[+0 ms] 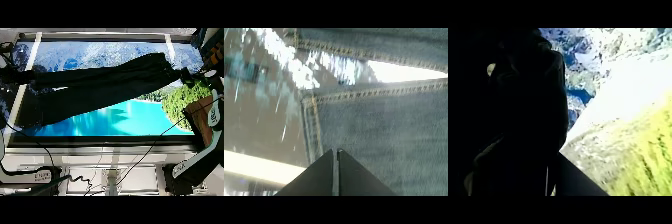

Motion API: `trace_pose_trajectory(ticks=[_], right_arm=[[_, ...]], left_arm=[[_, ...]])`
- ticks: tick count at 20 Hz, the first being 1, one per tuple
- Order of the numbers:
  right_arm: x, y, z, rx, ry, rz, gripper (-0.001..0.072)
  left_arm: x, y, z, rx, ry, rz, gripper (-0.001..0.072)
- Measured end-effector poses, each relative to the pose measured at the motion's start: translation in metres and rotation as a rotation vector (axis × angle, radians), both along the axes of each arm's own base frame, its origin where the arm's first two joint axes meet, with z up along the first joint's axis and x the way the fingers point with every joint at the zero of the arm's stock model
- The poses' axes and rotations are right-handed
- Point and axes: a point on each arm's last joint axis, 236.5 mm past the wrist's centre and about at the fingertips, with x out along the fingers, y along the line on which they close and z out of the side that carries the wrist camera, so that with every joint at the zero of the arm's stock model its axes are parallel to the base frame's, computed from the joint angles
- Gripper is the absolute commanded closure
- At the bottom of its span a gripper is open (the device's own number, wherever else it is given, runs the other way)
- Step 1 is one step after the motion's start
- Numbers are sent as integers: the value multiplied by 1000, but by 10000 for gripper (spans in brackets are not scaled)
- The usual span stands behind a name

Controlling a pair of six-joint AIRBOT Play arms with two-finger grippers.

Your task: Fold the clothes and pants, and hang the long-sleeved shirts on hangers.

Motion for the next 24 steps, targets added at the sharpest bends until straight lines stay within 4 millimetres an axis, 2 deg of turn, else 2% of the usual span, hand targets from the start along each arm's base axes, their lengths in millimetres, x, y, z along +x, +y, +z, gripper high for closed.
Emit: trace_pose_trajectory(ticks=[4,6,9,10,11,12,14,16,19,22,24], right_arm=[[-60,-1,14,-134,204,150,677],[-86,-2,20,-173,280,195,677],[-113,1,30,-208,314,211,678],[-121,4,32,-213,308,208,678],[-130,8,31,-216,305,207,678],[-139,14,32,-214,292,211,678],[-151,29,37,-202,238,209,678],[-158,39,46,-199,180,199,677],[-162,46,58,-206,119,185,677],[-162,48,65,-211,85,175,677],[-161,48,67,-216,69,168,677]], left_arm=[[-32,4,9,7,45,-17,684],[-62,13,9,8,71,2,684],[-124,27,-9,-28,122,78,678],[-141,26,-17,-61,126,108,569],[-157,22,-29,-111,124,139,348],[-169,15,-41,-168,120,168,174],[-186,-3,-64,-277,121,214,149],[-199,-20,-86,-366,136,246,150],[-205,-29,-113,-415,121,289,150],[-199,-27,-133,-433,70,341,148],[-187,-24,-142,-452,21,380,148]])
